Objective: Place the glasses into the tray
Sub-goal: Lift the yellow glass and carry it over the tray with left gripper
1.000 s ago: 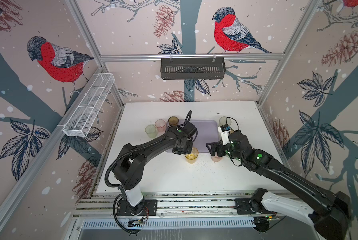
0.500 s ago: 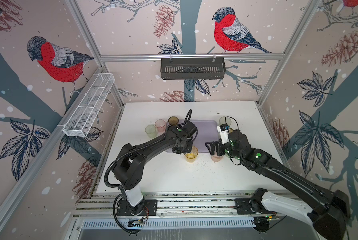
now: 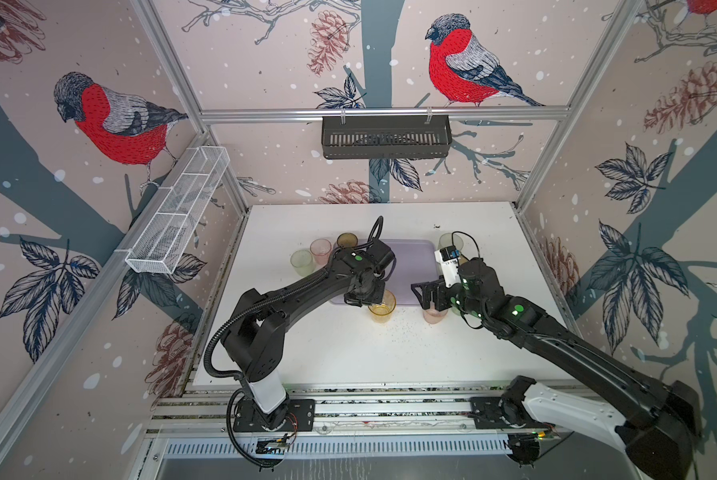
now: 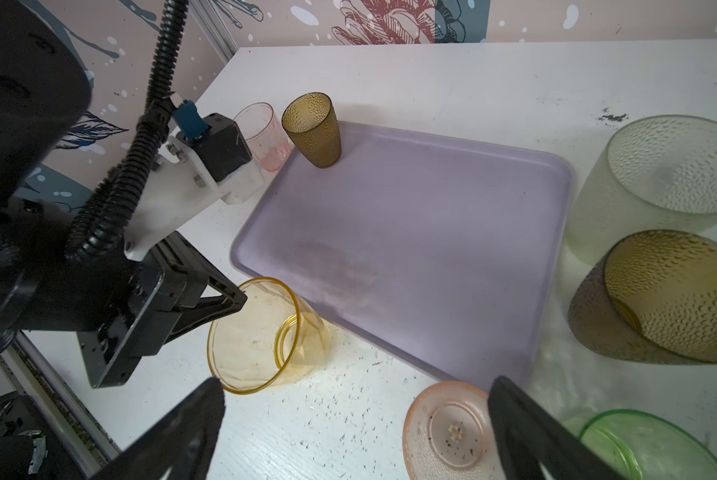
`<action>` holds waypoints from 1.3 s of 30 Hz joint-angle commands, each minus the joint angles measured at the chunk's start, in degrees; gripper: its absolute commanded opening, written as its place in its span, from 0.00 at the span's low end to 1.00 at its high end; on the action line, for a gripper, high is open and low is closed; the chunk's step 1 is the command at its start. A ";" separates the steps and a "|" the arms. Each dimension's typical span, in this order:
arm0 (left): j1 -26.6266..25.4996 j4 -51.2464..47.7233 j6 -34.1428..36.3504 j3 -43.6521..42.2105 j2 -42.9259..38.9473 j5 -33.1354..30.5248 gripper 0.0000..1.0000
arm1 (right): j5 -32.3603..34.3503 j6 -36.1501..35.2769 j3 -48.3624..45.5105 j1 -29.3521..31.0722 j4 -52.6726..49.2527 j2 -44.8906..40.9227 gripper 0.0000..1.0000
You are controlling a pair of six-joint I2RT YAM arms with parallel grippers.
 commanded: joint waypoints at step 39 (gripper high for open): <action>9.31 -9.16 -3.36 15.57 6.07 -3.44 0.00 | -7.84 -9.80 1.15 -5.32 3.68 1.57 1.00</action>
